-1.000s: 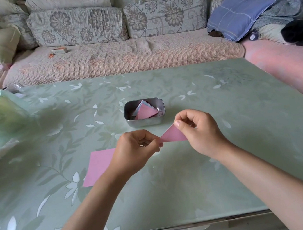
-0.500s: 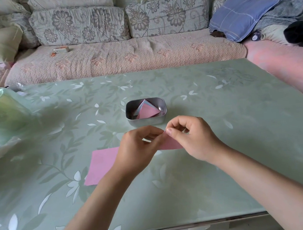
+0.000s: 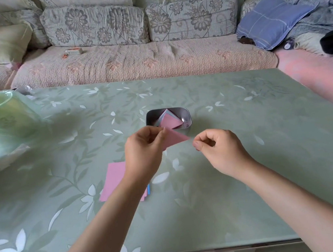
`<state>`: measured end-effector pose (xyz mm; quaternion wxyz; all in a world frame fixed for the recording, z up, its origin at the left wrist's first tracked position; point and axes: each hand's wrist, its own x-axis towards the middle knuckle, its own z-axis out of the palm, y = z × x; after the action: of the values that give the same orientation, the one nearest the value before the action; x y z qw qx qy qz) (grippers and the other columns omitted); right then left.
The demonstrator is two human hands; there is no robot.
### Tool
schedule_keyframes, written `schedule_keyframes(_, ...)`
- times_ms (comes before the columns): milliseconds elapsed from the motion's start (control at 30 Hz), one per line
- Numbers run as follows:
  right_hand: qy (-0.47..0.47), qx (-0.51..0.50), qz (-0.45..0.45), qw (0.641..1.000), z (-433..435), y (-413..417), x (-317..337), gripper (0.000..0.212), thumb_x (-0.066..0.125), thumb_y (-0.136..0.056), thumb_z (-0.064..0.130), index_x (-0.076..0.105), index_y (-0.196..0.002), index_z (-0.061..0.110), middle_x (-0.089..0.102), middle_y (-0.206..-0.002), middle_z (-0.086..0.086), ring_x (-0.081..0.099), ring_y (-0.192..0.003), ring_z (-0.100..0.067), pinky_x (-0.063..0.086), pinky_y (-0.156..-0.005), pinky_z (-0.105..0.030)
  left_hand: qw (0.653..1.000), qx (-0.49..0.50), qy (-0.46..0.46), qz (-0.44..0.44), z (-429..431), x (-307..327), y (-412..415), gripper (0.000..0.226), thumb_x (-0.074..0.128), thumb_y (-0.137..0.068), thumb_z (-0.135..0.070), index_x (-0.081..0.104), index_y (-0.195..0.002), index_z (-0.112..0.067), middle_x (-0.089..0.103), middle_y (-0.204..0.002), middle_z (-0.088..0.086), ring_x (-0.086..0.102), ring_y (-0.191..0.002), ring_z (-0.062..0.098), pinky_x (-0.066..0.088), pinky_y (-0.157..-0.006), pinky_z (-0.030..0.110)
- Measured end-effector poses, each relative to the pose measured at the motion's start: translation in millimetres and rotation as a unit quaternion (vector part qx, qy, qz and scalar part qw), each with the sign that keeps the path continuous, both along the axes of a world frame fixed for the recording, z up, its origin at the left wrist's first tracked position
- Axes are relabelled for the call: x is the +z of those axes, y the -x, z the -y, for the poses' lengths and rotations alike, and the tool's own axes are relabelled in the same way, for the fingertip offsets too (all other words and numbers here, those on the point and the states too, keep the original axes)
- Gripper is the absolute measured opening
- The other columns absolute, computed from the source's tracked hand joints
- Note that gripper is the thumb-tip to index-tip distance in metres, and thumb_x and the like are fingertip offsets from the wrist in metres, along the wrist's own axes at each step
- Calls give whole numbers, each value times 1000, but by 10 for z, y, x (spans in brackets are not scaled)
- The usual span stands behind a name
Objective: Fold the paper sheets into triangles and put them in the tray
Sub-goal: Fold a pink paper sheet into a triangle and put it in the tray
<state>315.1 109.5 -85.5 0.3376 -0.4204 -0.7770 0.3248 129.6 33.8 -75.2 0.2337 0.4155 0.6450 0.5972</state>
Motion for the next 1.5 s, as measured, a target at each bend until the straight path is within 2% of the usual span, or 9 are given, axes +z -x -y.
schedule_keyframes(133, -24, -26, -4, 999, -6, 40, 47, 9, 66, -91, 25, 68, -85, 32, 63, -75, 25, 55, -64, -4, 39, -59, -10, 993, -31, 8, -117, -22, -21, 62, 14, 70, -88, -26, 71, -75, -31, 67, -63, -20, 61, -59, 0, 46, -59, 13)
schedule_keyframes(200, -42, 4, -25, 999, 10, 109, 118, 9, 71, -88, 27, 70, -95, 34, 66, -86, 23, 57, -70, -7, 41, -64, -9, 988, -53, 1, -147, -25, -14, 48, 14, 72, -88, -25, 71, -77, -34, 64, -62, -26, 59, -58, -5, 40, -57, 7)
schedule_keyframes(367, -41, 45, -29, 998, 13, 274, 164, 13, 75, -89, 26, 72, -76, 30, 66, -68, 7, 55, -62, -15, 44, -60, -24, 981, -77, -16, -179, -28, 52, 119, 11, 76, -85, -27, 73, -76, -34, 65, -64, -28, 60, -61, -4, 42, -60, 7)
schedule_keyframes(533, -29, 28, -31, 999, -141, 392, 191, 22, 73, -88, 17, 71, -70, 30, 59, -58, 18, 48, -53, 0, 39, -56, -11, 974, -92, 38, -202, -30, 14, 350, 9, 71, -89, -26, 76, -83, -21, 68, -63, -16, 63, -58, -2, 42, -57, 6)
schedule_keyframes(767, -59, -34, -39, 997, -529, 569, 314, 26, 71, -88, 19, 69, -68, 35, 65, -63, 22, 54, -59, 7, 41, -61, -8, 956, -54, 139, -251, -131, -79, 674, 17, 62, -90, -20, 67, -76, -26, 69, -72, -13, 63, -65, 3, 54, -63, 28)
schedule_keyframes(933, -69, -9, 61, 996, -826, 661, 399, 24, 76, -85, 19, 68, -69, 35, 65, -66, 16, 53, -57, 4, 41, -60, -9, 964, -4, 53, -259, -197, -76, 635, 7, 62, -91, -18, 68, -92, -20, 66, -88, -5, 61, -78, 14, 52, -74, 33)
schedule_keyframes(1100, -91, 72, 258, 959, -1023, 723, 551, 24, 76, -83, 18, 67, -69, 35, 67, -66, 15, 58, -61, 2, 49, -67, -23, 950, -56, 133, -277, -253, -154, 567, 51, 60, -94, -31, 44, -140, -16, 52, -129, 6, 56, -114, 24, 44, -92, 33)
schedule_keyframes(1267, -125, 119, 405, 898, -1083, 850, 593, 19, 74, -83, 28, 63, -73, 40, 63, -75, 21, 60, -80, -7, 44, -72, -25, 939, -80, 164, -292, -260, -185, 536, 41, 59, -94, -30, 47, -128, -12, 55, -117, 8, 56, -110, 25, 42, -85, 31)
schedule_keyframes(1500, -164, 117, 439, 876, -1033, 1044, 417, 13, 70, -81, 30, 71, -94, 34, 61, -85, 19, 56, -88, -12, 41, -76, -25, 932, -75, 163, -314, -260, -172, 517, 33, 58, -94, -29, 47, -119, -10, 54, -110, 9, 53, -106, 26, 35, -77, 27)
